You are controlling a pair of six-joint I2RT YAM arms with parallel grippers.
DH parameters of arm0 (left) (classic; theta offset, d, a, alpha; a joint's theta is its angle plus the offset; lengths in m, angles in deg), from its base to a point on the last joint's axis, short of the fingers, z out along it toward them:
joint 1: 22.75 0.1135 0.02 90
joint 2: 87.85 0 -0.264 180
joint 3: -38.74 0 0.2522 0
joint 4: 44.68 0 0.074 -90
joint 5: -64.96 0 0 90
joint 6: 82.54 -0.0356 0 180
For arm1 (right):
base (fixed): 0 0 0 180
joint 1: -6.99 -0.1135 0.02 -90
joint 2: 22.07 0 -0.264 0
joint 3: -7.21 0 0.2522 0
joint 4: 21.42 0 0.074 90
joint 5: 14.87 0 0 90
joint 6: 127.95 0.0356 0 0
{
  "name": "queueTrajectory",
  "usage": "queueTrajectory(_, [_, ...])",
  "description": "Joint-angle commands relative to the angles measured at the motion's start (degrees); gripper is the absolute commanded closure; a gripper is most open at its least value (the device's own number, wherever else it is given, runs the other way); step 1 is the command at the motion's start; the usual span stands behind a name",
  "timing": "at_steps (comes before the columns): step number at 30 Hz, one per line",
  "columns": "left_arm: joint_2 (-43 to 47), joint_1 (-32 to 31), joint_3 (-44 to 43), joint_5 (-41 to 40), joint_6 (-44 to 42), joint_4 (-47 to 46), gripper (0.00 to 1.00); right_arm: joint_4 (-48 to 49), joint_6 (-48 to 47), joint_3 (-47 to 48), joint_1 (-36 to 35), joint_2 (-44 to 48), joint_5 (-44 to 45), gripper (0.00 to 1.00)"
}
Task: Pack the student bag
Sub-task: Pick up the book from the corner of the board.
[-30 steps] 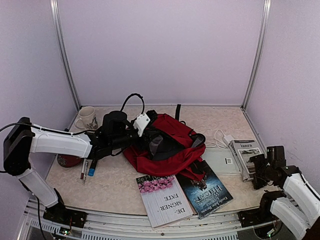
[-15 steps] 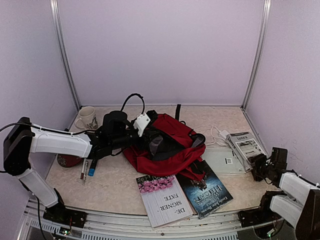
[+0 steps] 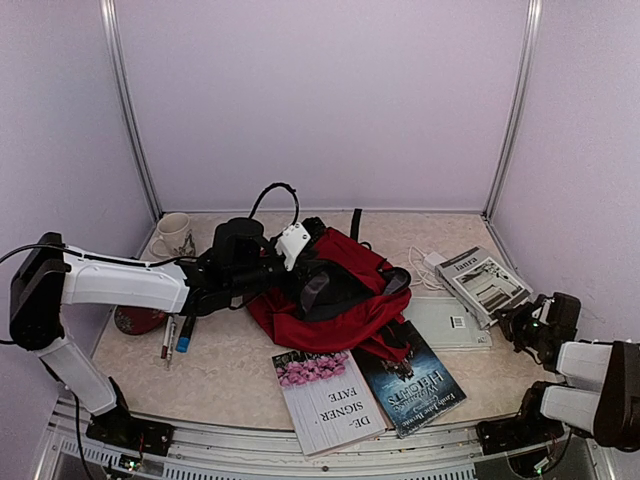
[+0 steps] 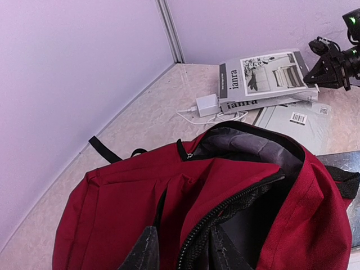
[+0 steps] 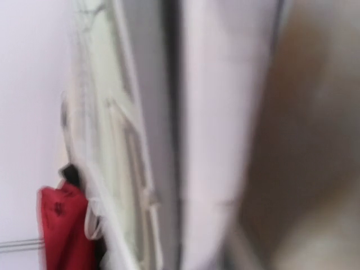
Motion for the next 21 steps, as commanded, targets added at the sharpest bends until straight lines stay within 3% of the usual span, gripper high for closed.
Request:
queueTrajectory(1, [-0.1, -0.7, -1.8, -1.7, -0.8, 0.8, 0.71, -1.3, -4.8, 4.0, 0.4, 3.6, -3.7, 1.0])
queueTrajectory(8, [0.3, -1.4, -4.0, -3.4, -2.7, 1.8, 0.77, -13.6, -7.0, 11.4, 0.4, 15.7, -5.4, 1.0])
queueTrajectory(13, [-0.5, -1.4, -5.2, -9.1, -5.1, 0.8, 0.83, -27.9, -13.3, 24.0, 0.1, 18.3, -14.4, 1.0])
queueTrajectory(16, [-1.1, -1.5, -7.8, -12.8, -7.3, 0.2, 0.89, -41.5, -23.3, 34.2, -1.7, 17.2, -20.1, 1.0])
queueTrajectory(21, [-1.9, -1.5, -11.6, -15.4, -8.8, 0.4, 0.92, -54.6, -25.6, 42.4, -9.9, 19.1, -26.4, 1.0])
